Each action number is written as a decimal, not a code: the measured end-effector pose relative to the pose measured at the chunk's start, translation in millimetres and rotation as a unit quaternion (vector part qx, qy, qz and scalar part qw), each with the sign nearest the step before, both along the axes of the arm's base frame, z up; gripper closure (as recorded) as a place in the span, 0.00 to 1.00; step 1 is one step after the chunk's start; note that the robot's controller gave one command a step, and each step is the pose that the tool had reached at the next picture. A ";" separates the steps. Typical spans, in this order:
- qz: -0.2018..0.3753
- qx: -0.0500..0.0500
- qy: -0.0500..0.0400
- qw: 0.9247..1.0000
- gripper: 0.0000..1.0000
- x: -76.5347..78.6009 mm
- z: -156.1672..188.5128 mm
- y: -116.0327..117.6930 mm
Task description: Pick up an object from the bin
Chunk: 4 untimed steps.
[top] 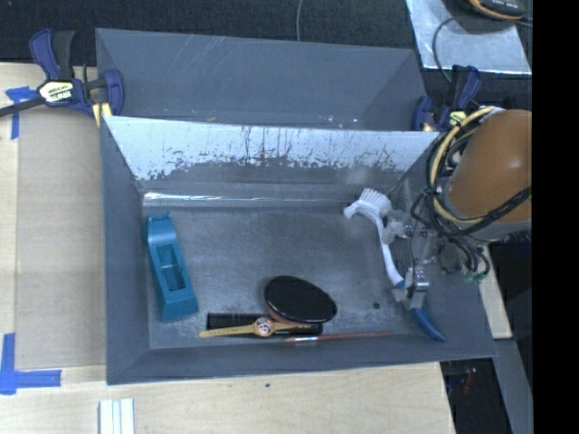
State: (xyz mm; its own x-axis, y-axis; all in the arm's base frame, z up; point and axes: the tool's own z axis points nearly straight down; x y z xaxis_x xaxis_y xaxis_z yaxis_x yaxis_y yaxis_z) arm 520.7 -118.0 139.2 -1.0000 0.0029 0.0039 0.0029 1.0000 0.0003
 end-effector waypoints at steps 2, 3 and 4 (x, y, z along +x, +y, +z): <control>-0.156 -0.001 -0.005 0.988 0.00 13.8 -33.6 -16.3; -0.224 -0.001 -0.004 0.975 0.00 8.2 -56.5 -8.3; -0.146 -0.001 -0.005 0.989 0.00 13.5 -43.3 -18.5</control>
Offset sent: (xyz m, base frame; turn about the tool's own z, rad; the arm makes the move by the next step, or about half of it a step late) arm 0.0181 -0.0246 -0.0582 0.4900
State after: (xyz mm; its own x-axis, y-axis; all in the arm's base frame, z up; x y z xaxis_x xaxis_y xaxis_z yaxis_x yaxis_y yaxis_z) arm 534.2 -136.4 95.9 -0.9563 0.2923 -0.0071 0.2923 0.9563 -0.0009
